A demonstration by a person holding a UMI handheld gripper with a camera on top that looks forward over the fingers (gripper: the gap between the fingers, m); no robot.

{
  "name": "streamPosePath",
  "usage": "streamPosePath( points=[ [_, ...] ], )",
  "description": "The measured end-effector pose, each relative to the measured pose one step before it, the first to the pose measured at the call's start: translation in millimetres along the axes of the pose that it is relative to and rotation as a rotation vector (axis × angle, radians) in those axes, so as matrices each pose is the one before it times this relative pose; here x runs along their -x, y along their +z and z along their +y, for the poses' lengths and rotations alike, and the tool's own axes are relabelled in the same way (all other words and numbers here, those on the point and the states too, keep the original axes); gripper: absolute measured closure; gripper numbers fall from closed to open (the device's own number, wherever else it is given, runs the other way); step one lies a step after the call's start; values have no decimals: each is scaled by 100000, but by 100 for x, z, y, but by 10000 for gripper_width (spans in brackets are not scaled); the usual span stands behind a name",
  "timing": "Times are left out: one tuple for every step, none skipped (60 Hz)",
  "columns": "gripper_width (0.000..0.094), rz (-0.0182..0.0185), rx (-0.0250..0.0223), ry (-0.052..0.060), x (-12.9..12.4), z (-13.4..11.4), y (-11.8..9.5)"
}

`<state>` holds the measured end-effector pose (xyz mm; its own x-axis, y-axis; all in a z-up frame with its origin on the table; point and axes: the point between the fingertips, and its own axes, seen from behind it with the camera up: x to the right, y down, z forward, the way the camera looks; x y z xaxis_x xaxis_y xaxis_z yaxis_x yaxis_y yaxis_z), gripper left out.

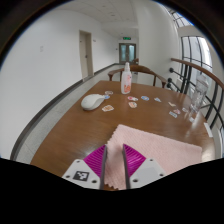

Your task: Fold towel

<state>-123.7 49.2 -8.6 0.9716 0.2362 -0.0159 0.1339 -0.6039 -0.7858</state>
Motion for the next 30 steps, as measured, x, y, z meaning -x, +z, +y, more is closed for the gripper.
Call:
streamPosePath(
  points=[
    [632, -417, -270, -747, 5, 18, 92],
    [684, -720, -96, -900, 65, 52, 1],
    [759, -638, -236, -710, 131, 12, -19],
    [833, -86, -264, -314, 4, -1, 1],
    [895, 622, -297, 341, -133, 16, -21],
    [899, 201, -321, 739, -20, -4, -17],
    [902, 38, -313, 191, 111, -89, -3],
    [907, 2, -362, -321, -27, -3, 3],
    [914, 55, -317, -535, -37, -38, -30],
    [921, 17, -270, -533, -41, 51, -4],
    [926, 44, -294, 250, -18, -5, -41],
    [929, 4, -298, 518, 0, -30, -33],
    [931, -116, -278, 316, 37, -33, -39],
    [933, -232, -260, -94, 17, -32, -63],
    [933, -132, -265, -306, -11, -45, -141],
    [933, 21, -568, -143, -83, -113, -192],
    [933, 186, -1071, 161, -130, -271, -259],
    [932, 147, -1655, 108, -257, -424, -359],
    [932, 280, -1730, 136, -162, -523, -492],
    [933, 328, -1969, -58, -182, -522, -508],
    [932, 342, -1910, -109, -257, -603, -525],
    [933, 294, -1772, -213, -327, -587, -567],
    [933, 198, -1609, -130, -364, -554, -631],
    [932, 284, -1798, 457, -543, -756, -443],
    [932, 719, -1952, 1123, -689, -572, -658],
    [931, 1088, -1627, 1319, -759, -508, -602],
    [930, 1317, -1344, 1168, -873, -446, -601],
    [930, 1354, -1141, 857, -904, -358, -590],
    [929, 1393, -1031, 726, -994, -339, -545],
    [929, 1473, -782, 663, -1042, -227, -467]
  ],
)
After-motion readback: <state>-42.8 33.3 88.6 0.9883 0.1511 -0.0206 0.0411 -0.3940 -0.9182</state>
